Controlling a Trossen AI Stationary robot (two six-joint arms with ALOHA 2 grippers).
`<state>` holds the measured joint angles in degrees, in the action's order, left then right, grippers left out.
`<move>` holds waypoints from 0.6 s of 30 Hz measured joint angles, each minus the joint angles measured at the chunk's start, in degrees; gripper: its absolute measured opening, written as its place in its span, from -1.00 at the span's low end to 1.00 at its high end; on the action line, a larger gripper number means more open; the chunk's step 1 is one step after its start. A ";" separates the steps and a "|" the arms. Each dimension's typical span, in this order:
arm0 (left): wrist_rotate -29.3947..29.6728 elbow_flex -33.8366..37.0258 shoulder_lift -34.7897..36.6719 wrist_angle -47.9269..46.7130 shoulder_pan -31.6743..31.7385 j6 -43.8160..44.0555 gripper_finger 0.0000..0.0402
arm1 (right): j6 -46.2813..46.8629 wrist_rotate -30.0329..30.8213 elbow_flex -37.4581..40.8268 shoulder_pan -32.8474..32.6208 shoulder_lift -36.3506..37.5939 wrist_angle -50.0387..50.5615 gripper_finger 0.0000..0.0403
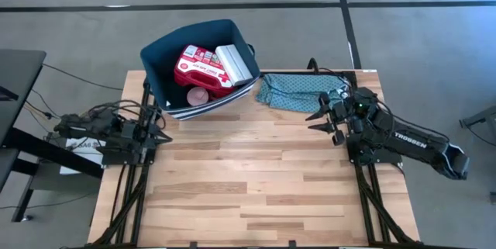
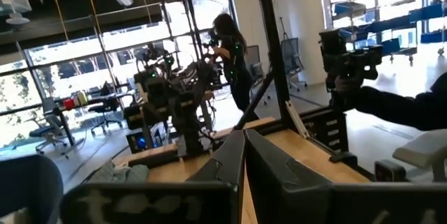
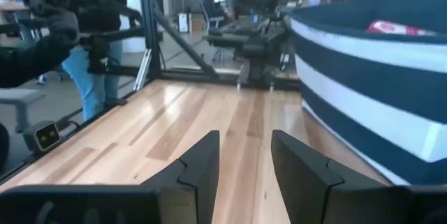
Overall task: Pick & place medical supplies in basket/bin
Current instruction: Return to Home Position
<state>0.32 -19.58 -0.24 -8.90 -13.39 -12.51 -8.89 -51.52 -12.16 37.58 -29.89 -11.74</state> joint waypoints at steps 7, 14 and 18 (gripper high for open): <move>1.90 4.16 0.07 4.24 0.00 1.43 -0.98 | 1.56 -4.48 3.23 4.16 0.07 -4.12 -0.39; 1.93 9.62 0.03 10.18 0.00 2.78 -0.98 | 1.08 -5.64 3.26 5.99 -0.09 -3.77 -0.39; 1.94 11.63 0.03 11.88 0.00 3.78 -0.98 | 1.07 -7.50 3.26 6.02 -0.09 -3.47 -0.39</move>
<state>2.26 -7.95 -0.21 2.98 -13.39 -8.73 -7.82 -59.02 -8.91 43.59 -29.98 -15.21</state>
